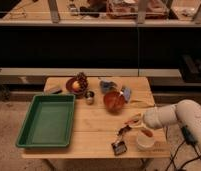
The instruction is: Place pepper in paper cup
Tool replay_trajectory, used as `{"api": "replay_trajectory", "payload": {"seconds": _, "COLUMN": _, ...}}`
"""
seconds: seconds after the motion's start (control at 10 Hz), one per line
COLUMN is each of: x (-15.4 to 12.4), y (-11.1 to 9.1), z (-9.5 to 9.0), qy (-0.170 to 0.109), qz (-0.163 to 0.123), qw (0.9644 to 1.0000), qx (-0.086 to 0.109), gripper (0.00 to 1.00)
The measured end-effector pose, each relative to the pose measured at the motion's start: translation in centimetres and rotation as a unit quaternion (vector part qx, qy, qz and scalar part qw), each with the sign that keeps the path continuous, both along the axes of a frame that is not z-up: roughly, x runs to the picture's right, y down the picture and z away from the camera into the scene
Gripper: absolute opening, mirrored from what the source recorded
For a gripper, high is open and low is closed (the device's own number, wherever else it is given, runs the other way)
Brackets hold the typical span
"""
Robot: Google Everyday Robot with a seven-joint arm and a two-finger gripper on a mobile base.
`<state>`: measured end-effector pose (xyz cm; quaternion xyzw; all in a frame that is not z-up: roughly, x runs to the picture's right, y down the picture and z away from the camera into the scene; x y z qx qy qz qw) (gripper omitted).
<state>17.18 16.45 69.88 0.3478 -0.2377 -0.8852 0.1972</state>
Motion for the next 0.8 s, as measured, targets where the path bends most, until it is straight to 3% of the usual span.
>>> {"api": "replay_trajectory", "payload": {"seconds": 0.2, "x": 0.09, "y": 0.19, "z": -0.35, "qy": 0.002, "qz": -0.003, "qw": 1.0, "qx": 0.0, "gripper": 0.77}}
{"api": "replay_trajectory", "payload": {"seconds": 0.8, "x": 0.26, "y": 0.93, "z": -0.62, "qy": 0.007, "qz": -0.006, "qw": 0.9999, "qx": -0.006, "gripper": 0.8}}
